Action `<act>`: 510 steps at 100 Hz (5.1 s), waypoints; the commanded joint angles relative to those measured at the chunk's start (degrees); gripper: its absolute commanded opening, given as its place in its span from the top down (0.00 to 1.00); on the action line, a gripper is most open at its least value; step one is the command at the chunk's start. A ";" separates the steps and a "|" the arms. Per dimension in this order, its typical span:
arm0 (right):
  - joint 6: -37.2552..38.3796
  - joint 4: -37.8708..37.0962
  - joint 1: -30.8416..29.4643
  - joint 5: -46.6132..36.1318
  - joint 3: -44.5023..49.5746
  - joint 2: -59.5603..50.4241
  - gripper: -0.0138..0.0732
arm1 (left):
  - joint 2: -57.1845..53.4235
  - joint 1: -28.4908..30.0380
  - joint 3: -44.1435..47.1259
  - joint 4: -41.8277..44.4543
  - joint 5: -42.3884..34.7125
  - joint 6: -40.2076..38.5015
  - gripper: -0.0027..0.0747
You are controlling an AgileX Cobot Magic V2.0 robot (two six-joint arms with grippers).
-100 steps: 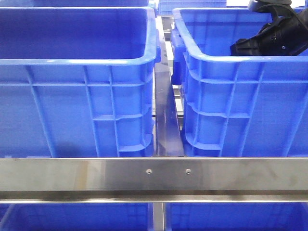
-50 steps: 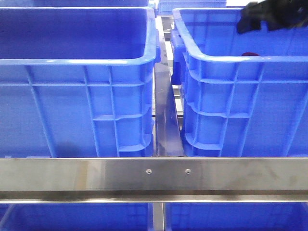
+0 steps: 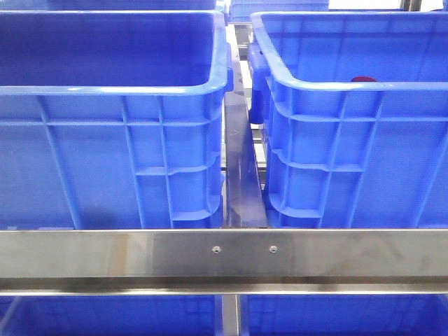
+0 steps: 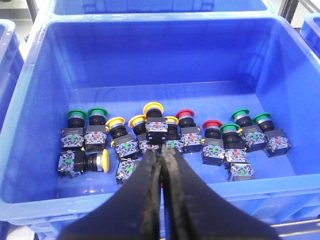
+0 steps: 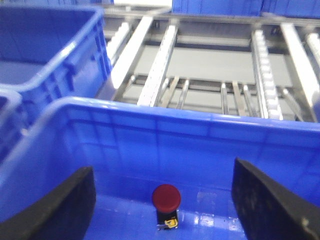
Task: Pick red and yellow buttons and place in box
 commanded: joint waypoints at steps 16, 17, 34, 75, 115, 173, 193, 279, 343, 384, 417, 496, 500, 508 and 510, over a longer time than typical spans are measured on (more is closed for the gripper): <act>1.10 5.71 -0.33 1.11 8.63 -16.22 0.17 | 0.16 0.05 -1.43 0.16 -4.16 -0.47 0.99; 1.10 5.71 -0.33 1.11 9.19 -17.04 0.17 | 0.16 0.05 -1.43 0.16 -4.18 -0.47 0.99; 1.10 5.71 -0.33 1.16 14.74 -27.09 0.17 | 0.16 0.05 -1.43 0.16 -4.13 -0.47 0.99; 1.10 5.71 -0.33 1.16 19.06 -39.61 0.56 | 0.16 0.05 -1.43 0.16 -4.13 -0.47 0.99; 1.10 5.71 -0.33 1.16 19.06 -39.61 0.92 | 0.29 0.05 -1.43 0.16 -4.13 -0.27 0.96; 1.10 5.71 -0.33 1.16 19.06 -39.61 0.92 | 3.40 0.05 -2.02 0.16 -5.77 0.02 0.30; 1.10 5.71 -0.33 1.28 19.06 -39.61 0.92 | 13.99 0.05 -7.67 0.16 -3.82 0.02 0.30; 1.10 5.71 -0.33 1.34 19.06 -39.61 0.92 | 62.22 0.05 -37.44 4.43 7.62 2.16 0.30; 1.10 5.71 -0.33 1.34 19.06 -39.61 0.92 | 70.10 0.05 -37.44 5.37 -1.51 2.16 0.30; 1.10 5.71 -0.33 1.34 19.06 -39.61 0.92 | 73.54 0.05 -37.44 5.00 -2.44 2.16 0.32; 1.10 5.71 -0.33 1.34 19.06 -39.61 0.92 | 70.27 0.05 -37.44 5.00 -2.42 2.16 0.94; 1.10 5.71 -0.33 1.84 19.06 -39.61 0.92 | 37.13 -14.74 -24.24 2.38 -1.69 2.16 0.99; 1.10 5.71 -0.33 2.05 19.06 -39.61 0.92 | 35.45 -17.00 -23.48 2.38 -1.69 2.16 0.99; 1.10 5.71 -0.33 2.23 19.06 -39.61 0.92 | 32.66 -21.73 -22.46 2.38 -1.69 2.16 0.99; 1.10 5.71 -0.33 2.23 19.06 -39.61 0.92 | 31.93 -23.11 -22.21 2.38 -1.69 2.16 0.99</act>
